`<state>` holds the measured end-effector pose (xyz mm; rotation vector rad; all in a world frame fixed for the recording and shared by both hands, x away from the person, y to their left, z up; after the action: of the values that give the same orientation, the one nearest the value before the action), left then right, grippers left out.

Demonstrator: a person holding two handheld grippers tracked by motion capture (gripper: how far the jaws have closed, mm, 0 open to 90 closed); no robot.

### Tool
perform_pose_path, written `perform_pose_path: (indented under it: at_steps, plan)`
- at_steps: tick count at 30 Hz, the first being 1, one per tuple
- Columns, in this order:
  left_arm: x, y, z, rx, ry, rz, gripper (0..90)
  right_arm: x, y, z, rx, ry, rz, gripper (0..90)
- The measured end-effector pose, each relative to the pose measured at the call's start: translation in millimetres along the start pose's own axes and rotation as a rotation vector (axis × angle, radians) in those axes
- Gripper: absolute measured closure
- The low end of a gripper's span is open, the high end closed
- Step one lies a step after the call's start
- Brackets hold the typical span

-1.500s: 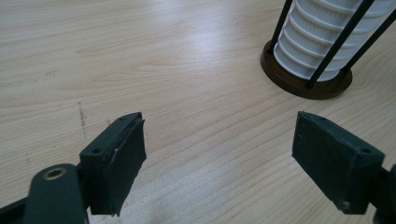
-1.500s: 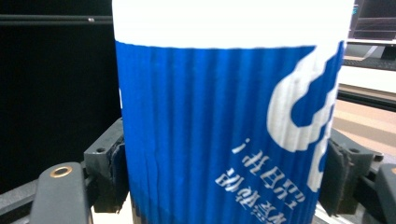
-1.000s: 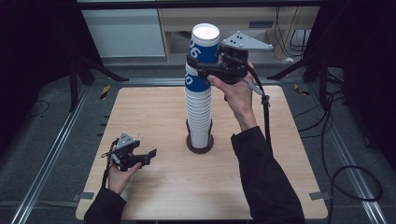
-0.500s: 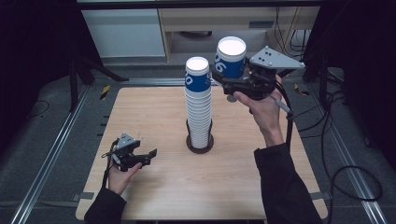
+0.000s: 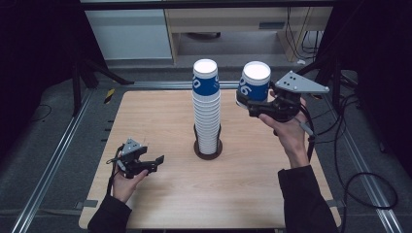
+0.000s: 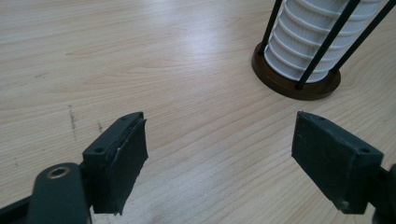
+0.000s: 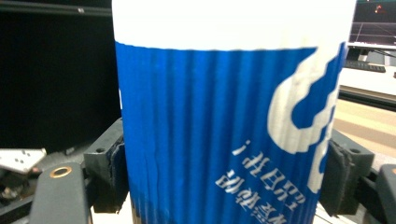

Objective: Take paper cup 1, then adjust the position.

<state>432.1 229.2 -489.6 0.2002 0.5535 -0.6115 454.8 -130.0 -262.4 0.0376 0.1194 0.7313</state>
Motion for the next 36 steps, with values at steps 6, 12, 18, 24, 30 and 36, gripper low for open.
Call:
perform_pose_path:
  at_steps: [6,12,18,24,30,36]
  plan:
    - [-0.1,-2.1,0.6,0.001,-0.001,-0.012,17.9,-5.7,-3.8,-22.9,0.008,0.036,0.005,20.6]
    - [-1.6,-3.1,2.3,0.001,-0.007,-0.016,18.3,-12.3,-3.0,-48.4,0.007,0.071,0.023,20.5]
    - [-2.6,-5.9,4.6,0.007,-0.01,-0.026,18.3,-15.5,-5.4,-73.5,0.021,0.108,0.053,20.6]
    - [-4.3,-11.3,8.6,0.015,-0.016,-0.054,18.2,-15.7,-1.0,-96.9,0.022,0.151,0.093,20.7]
    - [-8.2,-19.2,14.1,0.034,-0.029,-0.087,18.8,-12.8,10.8,-118.4,0.0,0.211,0.159,20.6]
    - [-11.9,-26.4,18.8,0.056,-0.029,-0.117,19.9,-8.9,18.8,-136.6,-0.001,0.238,0.203,20.5]
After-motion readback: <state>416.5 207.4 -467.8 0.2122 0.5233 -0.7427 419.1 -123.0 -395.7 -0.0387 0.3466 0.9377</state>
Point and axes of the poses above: each handheld gripper's, and its own axes: x roughly forward along the jaws, z roughly out of its top, y roughly to its left, the point moved 6 cm from there along x, roughly forward along the jaws, and after that the axes turned 7 degrees about x, right-handed, at the moved point
